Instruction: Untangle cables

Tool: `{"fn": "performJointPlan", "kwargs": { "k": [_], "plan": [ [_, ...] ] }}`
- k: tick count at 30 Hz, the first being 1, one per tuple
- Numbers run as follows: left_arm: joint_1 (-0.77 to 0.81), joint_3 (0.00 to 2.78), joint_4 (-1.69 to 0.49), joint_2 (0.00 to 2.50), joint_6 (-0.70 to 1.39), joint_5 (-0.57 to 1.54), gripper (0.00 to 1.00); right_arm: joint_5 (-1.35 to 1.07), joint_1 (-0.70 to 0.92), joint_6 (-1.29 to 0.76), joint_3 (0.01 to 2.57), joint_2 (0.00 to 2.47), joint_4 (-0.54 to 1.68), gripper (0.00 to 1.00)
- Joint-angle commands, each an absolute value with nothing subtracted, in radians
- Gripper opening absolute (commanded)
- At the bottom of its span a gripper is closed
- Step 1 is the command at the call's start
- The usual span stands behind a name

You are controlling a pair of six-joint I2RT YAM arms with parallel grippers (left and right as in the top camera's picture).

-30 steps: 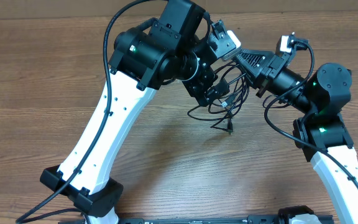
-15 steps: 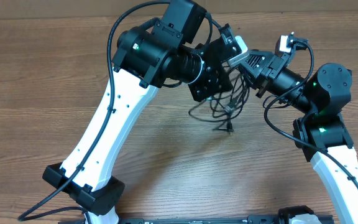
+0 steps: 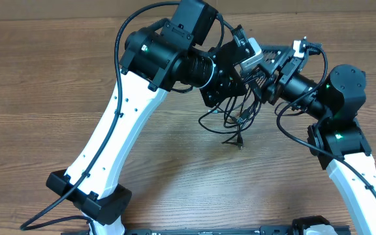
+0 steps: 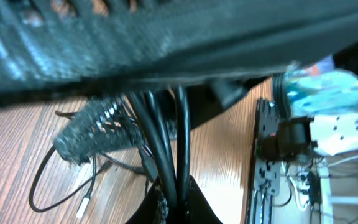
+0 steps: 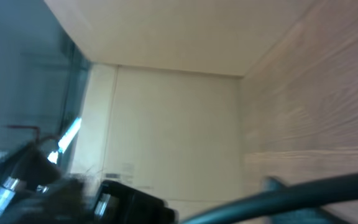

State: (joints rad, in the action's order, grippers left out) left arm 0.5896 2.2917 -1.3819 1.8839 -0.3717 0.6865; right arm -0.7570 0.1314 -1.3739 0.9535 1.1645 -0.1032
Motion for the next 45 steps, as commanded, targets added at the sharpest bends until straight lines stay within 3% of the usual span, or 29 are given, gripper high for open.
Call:
{"fn": "performJointPlan", "kwargs": {
  "k": [1,17,31,35,45],
  "plan": [
    [0.577,2.315,-1.355,1.874,-0.324,0.799,0.04,-0.733,0.128,-1.266,0.962,1.164,-0.045,1.0],
    [0.438,2.315,-1.333,1.74,-0.276,0.902,0.04,-0.51,0.127,-1.09,0.962,1.171,0.323,1.0],
    [0.393,2.315,-1.297,1.733,-0.109,0.722,0.04,-0.709,0.129,-0.786,0.962,1.171,0.35,1.0],
    [0.402,2.315,-1.234,1.733,0.001,0.757,0.04,-0.74,0.129,-0.787,0.962,1.171,0.348,1.0],
    [0.475,2.315,-1.222,1.733,0.009,0.783,0.04,-0.733,0.13,-0.791,0.962,1.172,0.323,1.0]
  ]
}}
